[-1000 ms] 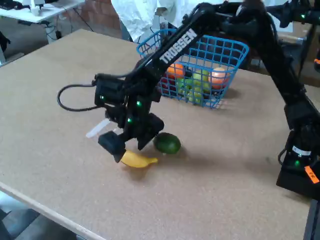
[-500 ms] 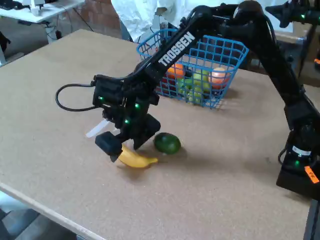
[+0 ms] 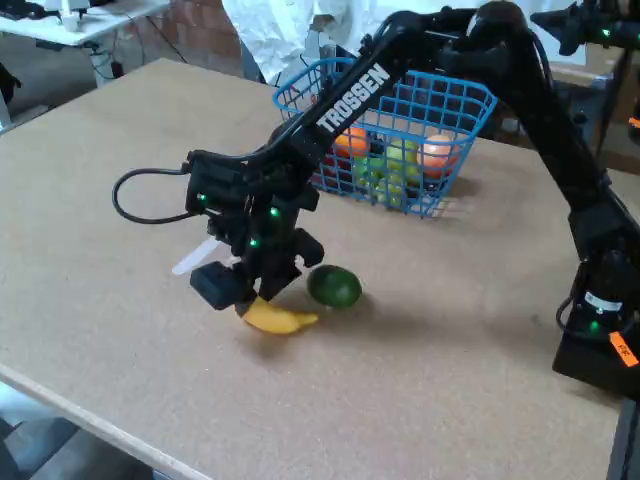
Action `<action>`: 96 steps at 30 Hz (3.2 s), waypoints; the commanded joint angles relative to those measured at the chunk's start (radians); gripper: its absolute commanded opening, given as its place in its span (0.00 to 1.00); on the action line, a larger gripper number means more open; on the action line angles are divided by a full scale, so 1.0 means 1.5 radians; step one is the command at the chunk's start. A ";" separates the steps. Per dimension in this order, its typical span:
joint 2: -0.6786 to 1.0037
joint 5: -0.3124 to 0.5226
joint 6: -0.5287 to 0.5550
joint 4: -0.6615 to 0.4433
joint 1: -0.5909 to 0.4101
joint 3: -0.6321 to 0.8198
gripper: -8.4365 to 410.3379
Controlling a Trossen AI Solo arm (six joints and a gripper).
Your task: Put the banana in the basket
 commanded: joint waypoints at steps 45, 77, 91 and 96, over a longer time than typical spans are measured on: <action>-0.366 0.392 -0.163 -0.067 -0.155 0.070 0.02; -0.297 0.232 -0.109 -0.077 -0.507 0.069 0.03; -0.218 0.191 -0.077 -0.080 -0.508 0.069 0.13; -0.216 0.193 -0.062 -0.081 -0.509 0.069 0.27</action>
